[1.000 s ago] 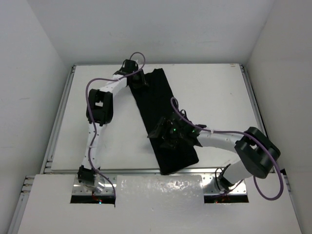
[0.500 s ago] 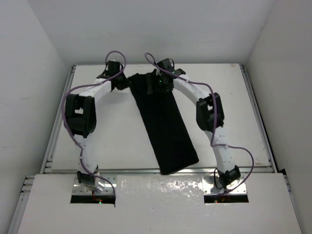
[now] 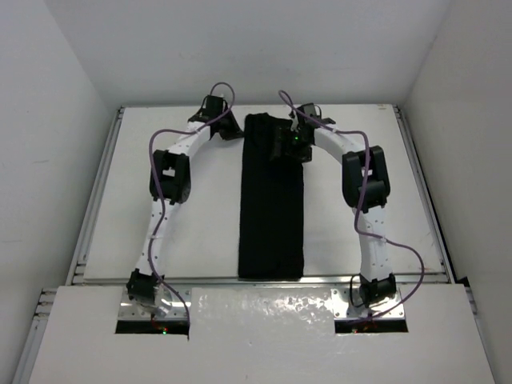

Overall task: Fold and stack the t-shirts
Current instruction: Rotate the tshirt 90 degrees, then grab the bottom of the folded rectangular tshirt with both arms

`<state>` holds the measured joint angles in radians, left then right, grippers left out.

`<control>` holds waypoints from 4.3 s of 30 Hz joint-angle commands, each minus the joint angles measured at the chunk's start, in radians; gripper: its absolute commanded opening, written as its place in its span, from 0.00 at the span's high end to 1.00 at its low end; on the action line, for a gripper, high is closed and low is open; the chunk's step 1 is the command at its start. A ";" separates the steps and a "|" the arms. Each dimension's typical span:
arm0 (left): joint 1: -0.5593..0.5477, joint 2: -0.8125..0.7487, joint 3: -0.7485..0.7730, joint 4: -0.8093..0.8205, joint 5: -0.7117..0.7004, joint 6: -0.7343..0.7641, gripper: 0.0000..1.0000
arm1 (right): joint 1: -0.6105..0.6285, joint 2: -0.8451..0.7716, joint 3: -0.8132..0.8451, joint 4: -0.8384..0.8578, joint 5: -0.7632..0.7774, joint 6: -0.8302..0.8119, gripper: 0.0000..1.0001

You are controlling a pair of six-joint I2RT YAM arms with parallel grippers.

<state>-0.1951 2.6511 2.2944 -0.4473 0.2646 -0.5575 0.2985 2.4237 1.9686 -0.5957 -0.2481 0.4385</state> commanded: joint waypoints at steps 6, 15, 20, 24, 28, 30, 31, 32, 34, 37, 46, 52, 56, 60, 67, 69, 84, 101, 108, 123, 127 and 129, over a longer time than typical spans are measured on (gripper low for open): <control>-0.020 0.033 -0.036 -0.050 0.000 -0.015 0.91 | -0.007 0.001 -0.129 -0.022 -0.023 0.200 0.02; 0.046 -0.338 -0.591 0.209 -0.084 -0.099 0.92 | -0.058 0.230 0.269 -0.187 0.052 0.088 0.01; 0.051 -0.610 -0.812 0.264 -0.149 -0.079 0.90 | -0.070 0.201 0.297 -0.121 -0.005 0.066 0.01; 0.051 -0.856 -1.047 0.317 -0.162 -0.078 0.63 | -0.071 0.102 0.317 -0.083 -0.032 0.039 0.01; 0.011 -1.081 -1.239 0.328 -0.142 -0.090 0.46 | -0.071 -0.040 0.338 -0.024 -0.042 -0.004 0.01; -0.055 -1.209 -1.341 0.302 -0.189 -0.114 0.42 | -0.071 -0.107 0.366 -0.047 -0.014 -0.017 0.01; -0.099 -1.284 -1.412 0.282 -0.209 -0.133 0.41 | -0.070 -0.138 0.324 -0.096 0.001 -0.009 0.01; -0.116 -1.316 -1.450 0.268 -0.211 -0.143 0.40 | -0.068 -0.176 0.273 -0.130 0.024 -0.004 0.01; -0.171 -1.409 -1.574 0.251 -0.180 -0.163 0.40 | -0.059 -0.357 -0.033 -0.211 0.116 0.026 0.01; -0.242 -1.496 -1.687 0.254 -0.124 -0.179 0.42 | -0.021 -0.757 -0.669 0.014 0.112 0.078 0.01; -0.276 -1.536 -1.895 0.372 0.011 -0.176 0.48 | 0.186 -1.298 -1.353 0.221 -0.032 0.252 0.10; -0.335 -1.475 -1.971 0.498 0.085 -0.220 0.55 | 0.257 -1.350 -1.619 0.393 -0.062 0.373 0.21; -0.366 -1.455 -2.021 0.538 0.079 -0.245 0.58 | 0.261 -1.348 -1.711 0.499 -0.121 0.426 0.29; -0.409 -1.383 -2.026 0.604 0.090 -0.265 0.63 | 0.283 -1.335 -1.752 0.568 -0.143 0.451 0.33; -0.446 -1.335 -2.024 0.607 0.044 -0.272 0.88 | 0.366 -1.276 -1.628 0.467 -0.011 0.393 0.35; -0.446 -1.335 -2.027 0.608 0.042 -0.271 1.00 | 0.367 -1.241 -1.645 0.493 0.003 0.413 0.37; -0.446 -1.300 -2.029 0.665 0.084 -0.260 1.00 | 0.587 -1.270 -1.375 0.257 0.334 0.378 0.59; -0.446 -1.338 -2.018 0.659 0.091 -0.252 1.00 | 0.594 -1.352 -1.572 0.223 0.319 0.460 0.29; -0.446 -1.375 -2.029 0.670 0.110 -0.260 1.00 | 0.593 -1.385 -1.688 0.378 0.257 0.502 0.53; -0.446 -1.450 -2.021 0.671 0.157 -0.291 1.00 | 0.594 -1.465 -1.631 0.361 0.282 0.500 1.00; -0.445 -1.510 -1.959 0.634 0.144 -0.309 1.00 | 0.594 -1.511 -1.578 0.326 0.274 0.493 1.00; -0.446 -1.499 -1.916 0.610 0.134 -0.308 1.00 | 0.593 -1.509 -1.520 0.297 0.297 0.479 1.00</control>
<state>-0.6338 1.1687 0.2974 0.1574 0.3981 -0.8520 0.8864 0.9291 0.3481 -0.2775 0.0200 0.9287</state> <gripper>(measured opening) 0.009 0.002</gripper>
